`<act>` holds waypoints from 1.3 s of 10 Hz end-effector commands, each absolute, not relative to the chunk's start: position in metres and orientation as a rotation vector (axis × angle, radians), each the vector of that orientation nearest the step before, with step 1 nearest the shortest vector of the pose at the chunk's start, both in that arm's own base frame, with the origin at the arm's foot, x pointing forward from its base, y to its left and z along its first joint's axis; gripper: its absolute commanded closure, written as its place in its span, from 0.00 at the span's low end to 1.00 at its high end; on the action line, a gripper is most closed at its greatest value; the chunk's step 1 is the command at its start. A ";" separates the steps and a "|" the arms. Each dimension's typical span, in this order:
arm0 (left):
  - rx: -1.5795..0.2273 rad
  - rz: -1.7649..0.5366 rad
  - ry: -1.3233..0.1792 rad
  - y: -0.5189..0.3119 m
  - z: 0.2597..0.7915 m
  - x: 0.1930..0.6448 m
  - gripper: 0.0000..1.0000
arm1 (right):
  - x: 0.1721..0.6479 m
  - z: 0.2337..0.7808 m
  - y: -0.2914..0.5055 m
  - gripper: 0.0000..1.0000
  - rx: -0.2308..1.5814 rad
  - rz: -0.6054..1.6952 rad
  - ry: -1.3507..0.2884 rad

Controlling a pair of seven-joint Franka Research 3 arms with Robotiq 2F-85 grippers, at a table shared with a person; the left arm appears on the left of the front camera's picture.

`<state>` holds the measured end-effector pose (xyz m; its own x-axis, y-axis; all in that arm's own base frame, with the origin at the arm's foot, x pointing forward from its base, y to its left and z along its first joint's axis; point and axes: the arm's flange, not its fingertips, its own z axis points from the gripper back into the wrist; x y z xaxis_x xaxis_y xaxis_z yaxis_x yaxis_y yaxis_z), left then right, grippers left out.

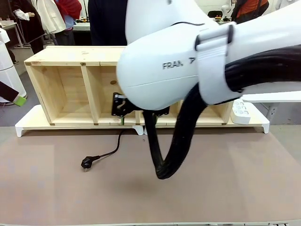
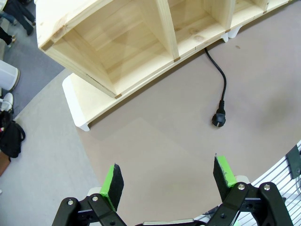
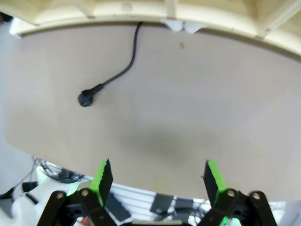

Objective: Perform cable management.
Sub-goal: When the cord part of the Power Cable appears at the lower middle area of the table and stops, grasp the cord part of the Power Cable.

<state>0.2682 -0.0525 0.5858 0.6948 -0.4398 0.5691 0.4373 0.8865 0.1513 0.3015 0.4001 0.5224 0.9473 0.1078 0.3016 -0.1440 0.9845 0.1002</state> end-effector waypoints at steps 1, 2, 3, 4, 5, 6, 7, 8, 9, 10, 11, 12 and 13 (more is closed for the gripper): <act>0.000 -0.491 -0.640 -0.053 0.586 0.268 0.00 | 0.311 0.514 0.439 0.00 0.128 0.100 -0.294; 0.000 -0.491 -0.640 -0.053 0.586 0.268 0.00 | 0.312 0.508 0.455 0.00 0.139 0.094 -0.275; 0.000 -0.491 -0.640 -0.053 0.586 0.268 0.00 | 0.313 0.502 0.466 0.00 0.155 0.062 -0.260; 0.000 -0.491 -0.640 -0.053 0.586 0.268 0.00 | 0.314 0.498 0.473 0.00 0.161 0.027 -0.259; 0.000 -0.491 -0.640 -0.053 0.586 0.268 0.00 | 0.312 0.493 0.481 0.00 0.150 -0.009 -0.265; 0.000 -0.491 -0.640 -0.053 0.586 0.268 0.00 | 0.312 0.487 0.487 0.00 0.136 -0.034 -0.258; 0.000 -0.491 -0.640 -0.053 0.586 0.268 0.00 | 0.312 0.483 0.492 0.00 0.103 -0.048 -0.269; 0.000 -0.491 -0.640 -0.053 0.586 0.268 0.00 | 0.312 0.480 0.496 0.00 0.064 -0.058 -0.278; 0.000 -0.491 -0.640 -0.053 0.586 0.268 0.00 | 0.311 0.479 0.498 0.00 0.047 -0.049 -0.302; 0.000 -0.491 -0.640 -0.053 0.586 0.268 0.00 | 0.308 0.480 0.478 0.00 0.116 -0.028 -0.259; 0.000 -0.491 -0.640 -0.053 0.586 0.268 0.00 | 0.308 0.480 0.478 0.00 0.116 -0.028 -0.259; 0.000 -0.491 -0.640 -0.053 0.586 0.268 0.00 | 0.308 0.480 0.478 0.00 0.116 -0.028 -0.259; 0.000 -0.491 -0.640 -0.053 0.586 0.268 0.00 | 0.308 0.480 0.478 0.00 0.116 -0.028 -0.259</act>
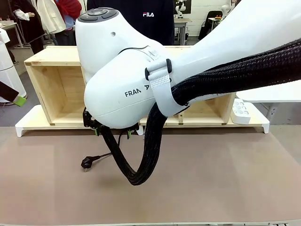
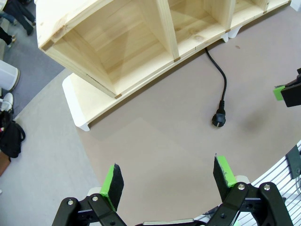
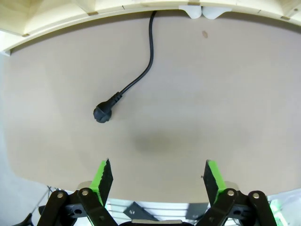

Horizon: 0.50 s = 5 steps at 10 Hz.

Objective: Perform cable management.
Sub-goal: When the cord part of the Power Cable appears at the lower middle area of the table and stops, grasp the cord part of the Power Cable.

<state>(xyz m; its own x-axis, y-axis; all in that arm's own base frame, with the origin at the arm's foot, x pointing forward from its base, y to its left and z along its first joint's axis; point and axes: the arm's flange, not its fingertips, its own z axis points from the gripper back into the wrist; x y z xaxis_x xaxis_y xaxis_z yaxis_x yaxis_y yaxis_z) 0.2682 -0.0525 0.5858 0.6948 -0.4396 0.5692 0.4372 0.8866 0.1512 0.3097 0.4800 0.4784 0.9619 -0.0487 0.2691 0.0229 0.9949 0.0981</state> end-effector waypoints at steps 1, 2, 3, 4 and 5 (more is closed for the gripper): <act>0.000 -0.491 -0.640 -0.053 0.586 0.268 0.00 | 0.308 0.480 0.478 0.00 0.116 -0.028 -0.259; 0.000 -0.491 -0.640 -0.053 0.586 0.268 0.00 | 0.308 0.480 0.478 0.00 0.116 -0.028 -0.259; 0.000 -0.491 -0.640 -0.053 0.586 0.268 0.00 | 0.308 0.480 0.478 0.00 0.116 -0.028 -0.259; 0.000 -0.491 -0.640 -0.053 0.586 0.268 0.00 | 0.308 0.480 0.478 0.00 0.116 -0.028 -0.259; 0.000 -0.491 -0.640 -0.053 0.586 0.268 0.00 | 0.308 0.480 0.478 0.00 0.116 -0.028 -0.259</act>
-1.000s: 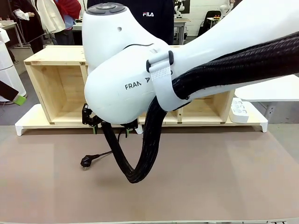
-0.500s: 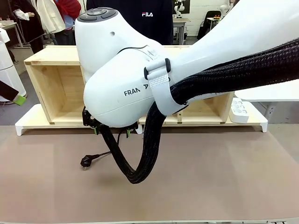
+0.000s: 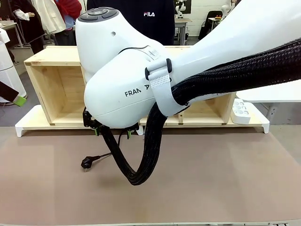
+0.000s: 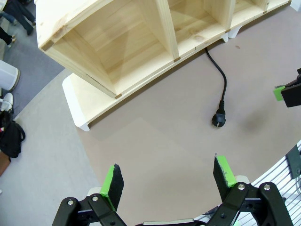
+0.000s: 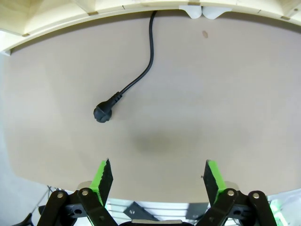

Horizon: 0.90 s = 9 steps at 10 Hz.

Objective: Perform cable management.
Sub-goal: When the cord part of the Power Cable appears at the lower middle area of the table and stops, grasp the cord part of the Power Cable.

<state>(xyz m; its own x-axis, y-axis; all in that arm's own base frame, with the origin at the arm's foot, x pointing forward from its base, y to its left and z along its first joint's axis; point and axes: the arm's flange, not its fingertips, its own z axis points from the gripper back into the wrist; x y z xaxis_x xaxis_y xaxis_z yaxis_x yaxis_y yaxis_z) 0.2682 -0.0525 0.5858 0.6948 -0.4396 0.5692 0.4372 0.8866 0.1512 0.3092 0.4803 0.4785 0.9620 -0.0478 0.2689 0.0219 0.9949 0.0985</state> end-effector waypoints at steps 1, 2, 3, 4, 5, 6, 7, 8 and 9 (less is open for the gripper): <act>0.000 -0.491 -0.640 -0.053 0.586 0.268 0.00 | 0.309 0.479 0.480 0.00 0.095 -0.036 -0.274; 0.000 -0.491 -0.640 -0.053 0.586 0.268 0.00 | 0.318 0.476 0.494 0.00 0.102 -0.040 -0.243; 0.000 -0.491 -0.640 -0.053 0.586 0.268 0.00 | 0.325 0.473 0.502 0.00 0.091 -0.061 -0.230; 0.000 -0.491 -0.640 -0.053 0.586 0.268 0.00 | 0.330 0.469 0.509 0.00 0.083 -0.102 -0.216; 0.000 -0.491 -0.640 -0.053 0.586 0.268 0.00 | 0.328 0.465 0.515 0.00 0.089 -0.075 -0.210; 0.000 -0.491 -0.640 -0.053 0.586 0.268 0.00 | 0.327 0.461 0.518 0.00 0.108 -0.063 -0.185; 0.000 -0.491 -0.640 -0.053 0.586 0.268 0.00 | 0.327 0.458 0.524 0.00 0.124 -0.078 -0.168; 0.000 -0.491 -0.640 -0.053 0.586 0.268 0.00 | 0.329 0.456 0.531 0.00 0.128 -0.092 -0.152; 0.000 -0.491 -0.640 -0.053 0.586 0.268 0.00 | 0.331 0.453 0.543 0.00 0.145 -0.121 -0.136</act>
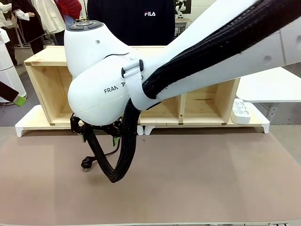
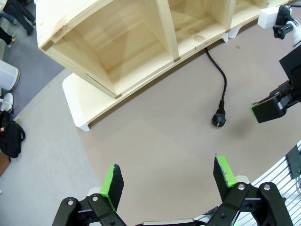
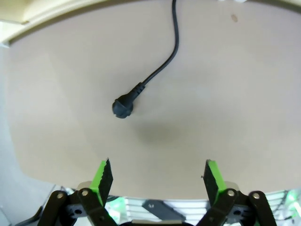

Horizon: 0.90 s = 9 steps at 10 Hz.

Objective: Perform cable management.
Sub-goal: When the cord part of the Power Cable appears at the lower middle area of the table and stops, grasp the cord part of the Power Cable.

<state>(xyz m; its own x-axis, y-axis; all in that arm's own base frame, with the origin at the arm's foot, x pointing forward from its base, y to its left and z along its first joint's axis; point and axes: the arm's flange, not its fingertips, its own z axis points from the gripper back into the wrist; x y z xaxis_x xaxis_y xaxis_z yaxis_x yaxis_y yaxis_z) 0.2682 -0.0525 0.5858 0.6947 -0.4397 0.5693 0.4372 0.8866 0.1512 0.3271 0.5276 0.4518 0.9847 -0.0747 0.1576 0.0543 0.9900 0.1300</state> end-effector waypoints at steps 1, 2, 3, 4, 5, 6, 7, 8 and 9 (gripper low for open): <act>0.000 -0.491 -0.640 -0.053 0.586 0.268 0.00 | 0.336 0.447 0.553 0.00 0.134 -0.119 -0.138; 0.000 -0.491 -0.640 -0.053 0.586 0.268 0.00 | 0.341 0.439 0.559 0.00 0.115 -0.146 -0.126; 0.000 -0.491 -0.640 -0.053 0.586 0.268 0.00 | 0.348 0.431 0.563 0.00 0.099 -0.172 -0.112; 0.000 -0.491 -0.640 -0.053 0.586 0.268 0.00 | 0.357 0.421 0.562 0.00 0.081 -0.197 -0.100; 0.000 -0.491 -0.640 -0.053 0.586 0.268 0.00 | 0.366 0.411 0.561 0.00 0.070 -0.217 -0.097; 0.000 -0.491 -0.640 -0.053 0.586 0.268 0.00 | 0.373 0.402 0.561 0.00 0.068 -0.227 -0.095; 0.000 -0.491 -0.640 -0.053 0.586 0.268 0.00 | 0.377 0.395 0.564 0.00 0.069 -0.237 -0.096; 0.000 -0.491 -0.640 -0.053 0.586 0.268 0.00 | 0.382 0.391 0.567 0.00 0.067 -0.252 -0.094; 0.000 -0.491 -0.640 -0.053 0.586 0.268 0.00 | 0.385 0.387 0.571 0.00 0.072 -0.259 -0.095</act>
<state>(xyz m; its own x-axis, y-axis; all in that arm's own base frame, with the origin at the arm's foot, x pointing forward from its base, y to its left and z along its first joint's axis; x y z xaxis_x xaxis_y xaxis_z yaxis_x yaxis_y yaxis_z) 0.2681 -0.0524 0.5859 0.6945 -0.4396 0.5696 0.4371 0.8866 0.1513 0.3859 0.5582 0.3860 0.9717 -0.2254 0.0702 0.2190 0.9717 0.0885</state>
